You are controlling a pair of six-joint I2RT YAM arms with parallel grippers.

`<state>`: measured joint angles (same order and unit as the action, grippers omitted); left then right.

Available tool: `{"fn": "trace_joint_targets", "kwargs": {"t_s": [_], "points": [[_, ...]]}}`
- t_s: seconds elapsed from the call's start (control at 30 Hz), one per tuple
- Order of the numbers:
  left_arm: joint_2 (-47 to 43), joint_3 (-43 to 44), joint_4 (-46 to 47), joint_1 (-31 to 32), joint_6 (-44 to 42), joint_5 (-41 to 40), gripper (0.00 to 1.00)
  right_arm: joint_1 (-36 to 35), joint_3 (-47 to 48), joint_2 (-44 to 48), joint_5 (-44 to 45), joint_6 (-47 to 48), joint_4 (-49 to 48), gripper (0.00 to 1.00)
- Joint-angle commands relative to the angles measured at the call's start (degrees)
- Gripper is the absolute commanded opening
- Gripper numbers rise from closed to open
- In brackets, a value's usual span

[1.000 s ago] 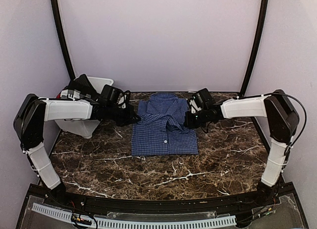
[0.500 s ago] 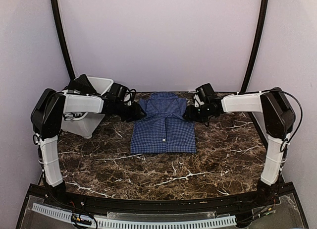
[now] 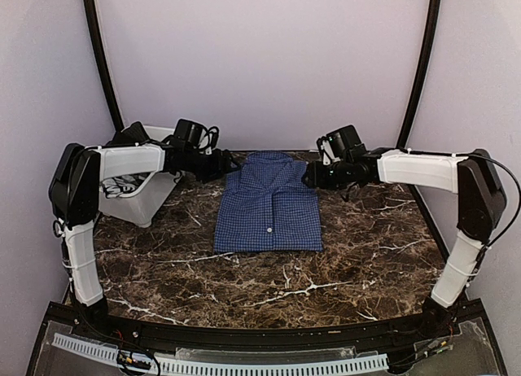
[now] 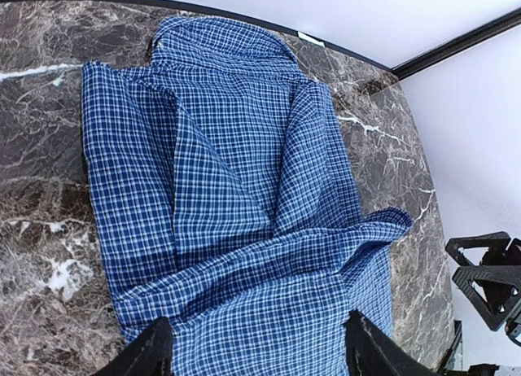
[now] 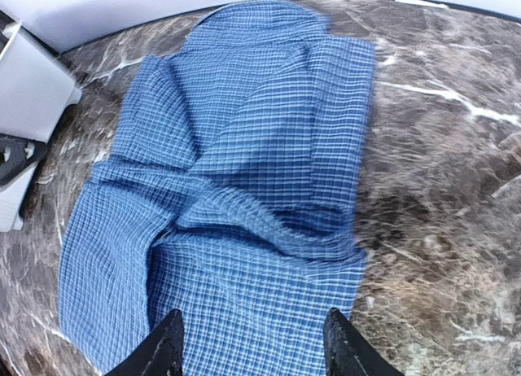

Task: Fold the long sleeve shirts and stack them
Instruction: Fold the rectangle-folded shirt at the center of the board.

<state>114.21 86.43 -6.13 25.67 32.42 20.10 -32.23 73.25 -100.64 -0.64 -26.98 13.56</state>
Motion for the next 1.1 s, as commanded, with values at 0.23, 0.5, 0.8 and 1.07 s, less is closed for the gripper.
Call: {"fn": "trace_joint_targets", "kwargs": {"t_s": [0.23,0.5,0.8,1.07], "points": [[-4.58,-7.31,0.05,-0.36,1.05,0.94,0.46,-4.77,7.11,-13.83,-9.38,2.15,-3.17,0.23],[-6.75,-12.58,1.22,-0.37,0.85,0.81,0.4,-4.31,17.95,-23.22,-12.16,1.35,-1.53,0.26],[-3.96,-11.43,2.61,-0.36,0.76,2.99,0.38,-3.35,25.14,-30.72,-15.19,-2.28,-1.8,0.3],[-1.67,-9.14,2.42,-0.36,0.35,4.2,0.38,0.09,27.07,-34.39,-19.53,-2.53,-3.36,0.39]]}}
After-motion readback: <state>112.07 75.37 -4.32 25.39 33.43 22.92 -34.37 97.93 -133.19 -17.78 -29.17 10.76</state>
